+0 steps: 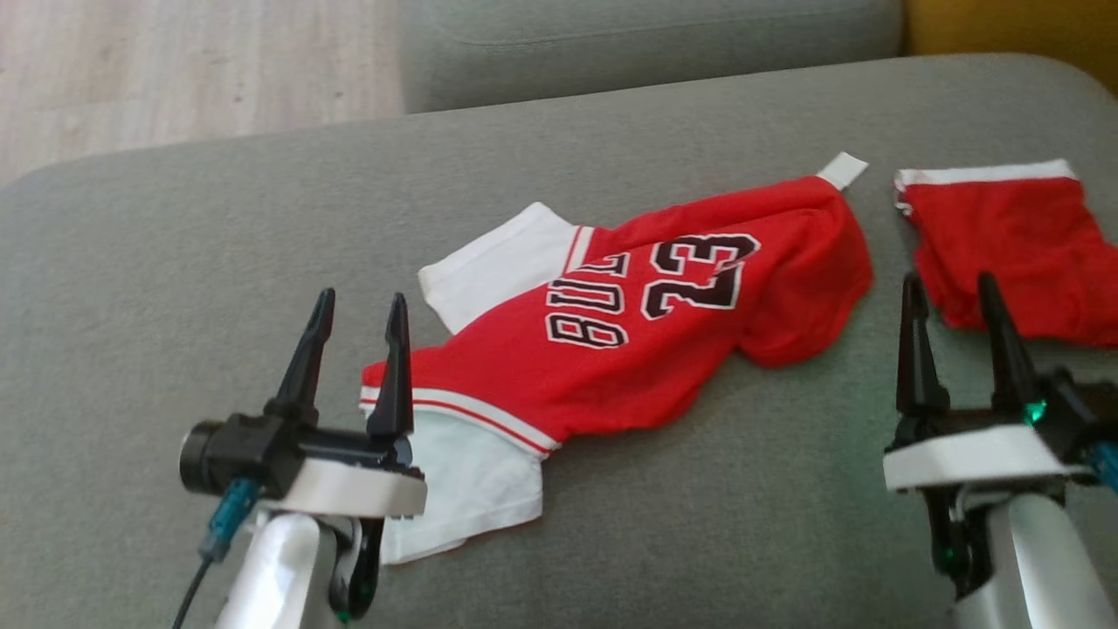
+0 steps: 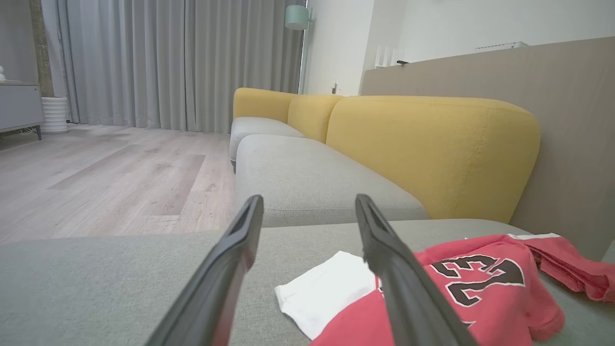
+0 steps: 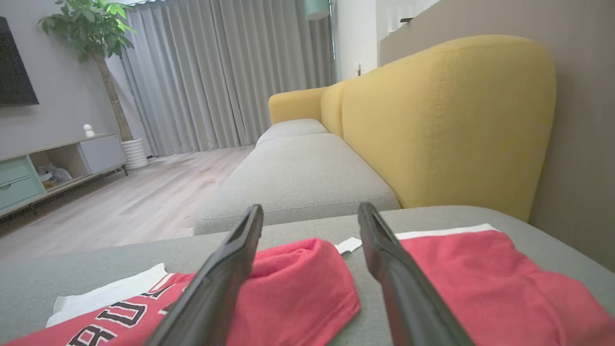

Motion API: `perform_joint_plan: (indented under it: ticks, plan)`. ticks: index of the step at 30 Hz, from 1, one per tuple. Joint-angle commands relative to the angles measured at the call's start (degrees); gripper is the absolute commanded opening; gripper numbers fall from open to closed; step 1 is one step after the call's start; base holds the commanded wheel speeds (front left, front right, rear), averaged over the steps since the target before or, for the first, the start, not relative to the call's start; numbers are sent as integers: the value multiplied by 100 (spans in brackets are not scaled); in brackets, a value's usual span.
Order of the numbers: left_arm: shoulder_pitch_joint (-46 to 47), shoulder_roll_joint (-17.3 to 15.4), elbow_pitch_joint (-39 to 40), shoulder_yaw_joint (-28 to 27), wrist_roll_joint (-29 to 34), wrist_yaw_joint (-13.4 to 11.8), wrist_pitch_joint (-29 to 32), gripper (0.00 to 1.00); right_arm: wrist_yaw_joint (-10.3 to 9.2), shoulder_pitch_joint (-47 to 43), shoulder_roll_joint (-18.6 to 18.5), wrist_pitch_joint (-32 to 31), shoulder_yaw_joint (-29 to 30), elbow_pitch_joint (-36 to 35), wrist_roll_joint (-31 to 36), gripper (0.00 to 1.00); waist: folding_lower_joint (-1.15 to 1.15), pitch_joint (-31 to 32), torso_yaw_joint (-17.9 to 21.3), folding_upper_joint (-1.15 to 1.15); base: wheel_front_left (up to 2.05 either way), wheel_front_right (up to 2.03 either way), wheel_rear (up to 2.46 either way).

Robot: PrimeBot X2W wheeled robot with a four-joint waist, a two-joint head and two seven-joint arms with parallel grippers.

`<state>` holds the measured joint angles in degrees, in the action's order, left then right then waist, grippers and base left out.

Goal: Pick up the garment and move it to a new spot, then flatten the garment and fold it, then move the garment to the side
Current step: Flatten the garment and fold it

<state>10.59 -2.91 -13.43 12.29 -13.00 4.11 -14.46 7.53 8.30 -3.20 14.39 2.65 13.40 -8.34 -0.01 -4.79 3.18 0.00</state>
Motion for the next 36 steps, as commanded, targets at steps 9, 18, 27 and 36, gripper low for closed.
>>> perform_joint_plan:
  ticks: [9, 18, 27, 36]
  plan:
    - [1593, -648, -432, 37, 212, 264, 471, 100, -4, 208, 32, 60, -189, -700, -221, 100, 1, -376, 565, 0, 0, 0, 0]
    - [3449, -2095, -1294, 2370, -1544, 335, 3026, 100, -4, 394, 32, 61, -246, -841, -413, 100, 1, -945, 925, 0, 0, 0, 0]
    - [4293, -3173, -1532, 3916, -2877, 336, 3987, 100, -4, 512, 32, 61, -332, -868, -589, 100, 1, -1253, 1175, 0, 0, 0, 0]
    - [4575, -3487, -1743, 4995, -3636, 337, 4478, 100, -4, 577, 32, 61, -331, -938, -680, 100, 1, -1375, 1343, 0, 0, 0, 0]
